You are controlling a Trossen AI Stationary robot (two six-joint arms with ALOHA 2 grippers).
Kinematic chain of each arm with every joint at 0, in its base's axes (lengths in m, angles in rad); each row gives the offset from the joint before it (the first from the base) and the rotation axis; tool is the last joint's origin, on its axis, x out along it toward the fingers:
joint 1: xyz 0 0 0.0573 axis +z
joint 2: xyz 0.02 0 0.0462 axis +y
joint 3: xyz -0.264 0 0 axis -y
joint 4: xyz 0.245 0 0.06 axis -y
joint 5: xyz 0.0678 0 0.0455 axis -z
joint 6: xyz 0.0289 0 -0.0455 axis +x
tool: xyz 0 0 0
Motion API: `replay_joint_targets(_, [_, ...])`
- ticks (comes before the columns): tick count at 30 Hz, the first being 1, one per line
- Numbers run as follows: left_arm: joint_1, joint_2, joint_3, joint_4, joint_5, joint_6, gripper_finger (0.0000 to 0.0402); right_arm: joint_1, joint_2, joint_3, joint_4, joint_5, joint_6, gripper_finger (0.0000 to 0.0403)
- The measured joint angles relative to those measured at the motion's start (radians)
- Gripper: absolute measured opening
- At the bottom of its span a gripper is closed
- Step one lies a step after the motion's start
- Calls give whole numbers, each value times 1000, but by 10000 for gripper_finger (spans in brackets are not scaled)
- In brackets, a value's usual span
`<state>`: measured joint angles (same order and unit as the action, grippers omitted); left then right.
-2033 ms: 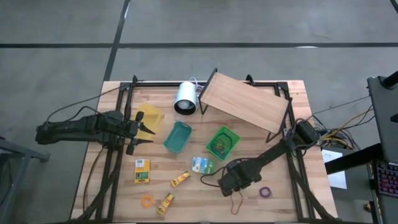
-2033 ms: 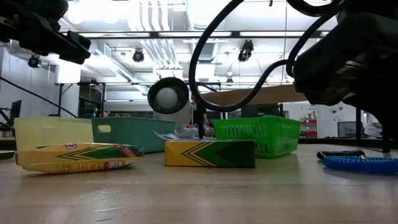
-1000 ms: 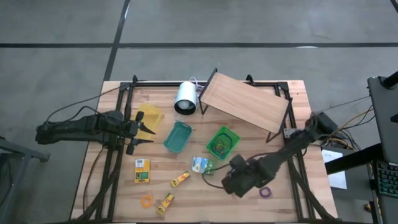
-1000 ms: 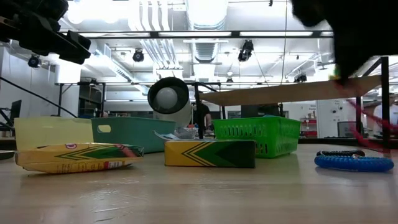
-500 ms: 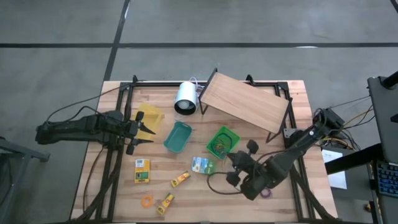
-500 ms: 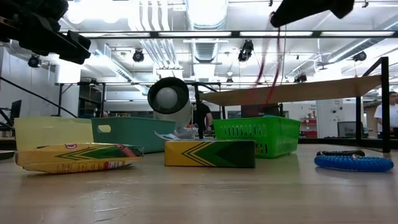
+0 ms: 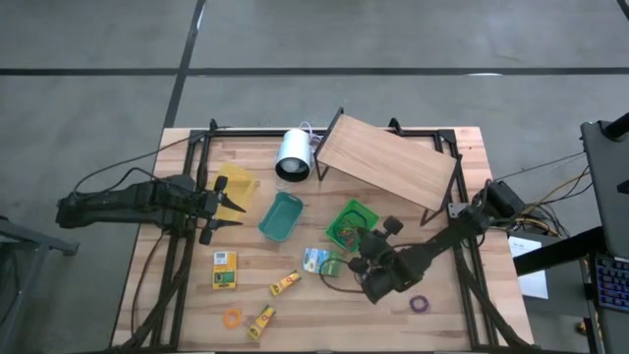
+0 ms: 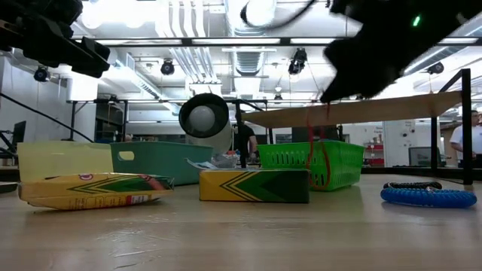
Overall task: Pick & Place Office Desk Supplies
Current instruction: Put the red rubber band into the green bin
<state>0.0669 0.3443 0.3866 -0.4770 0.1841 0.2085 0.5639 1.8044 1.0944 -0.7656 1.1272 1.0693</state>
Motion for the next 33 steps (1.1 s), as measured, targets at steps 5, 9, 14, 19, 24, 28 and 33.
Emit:
replay_joint_targets(5, [0, 0, 0, 1, 0, 0, 164, -29, 12, -46, 16, 2, 80, 8])
replay_joint_targets(9, [0, 0, 0, 0, 0, 0, 164, -26, -14, -36, 32, 14, 41, 8])
replay_joint_targets(14, [0, 0, 0, 0, 0, 0, 164, -7, -68, 36, 39, 25, -60, 8])
replay_joint_targets(19, [0, 0, 0, 0, 0, 0, 164, 2, -115, 98, 40, 25, -148, 8])
replay_joint_targets(24, [0, 0, 0, 0, 0, 0, 164, -9, -143, 108, 39, 29, -218, 8])
replay_joint_targets(28, [0, 0, 0, 1, 0, 0, 164, -33, -146, 85, 25, 28, -221, 8])
replay_joint_targets(33, [0, 0, 0, 0, 0, 0, 164, -73, -146, 32, 13, 10, -168, 8])
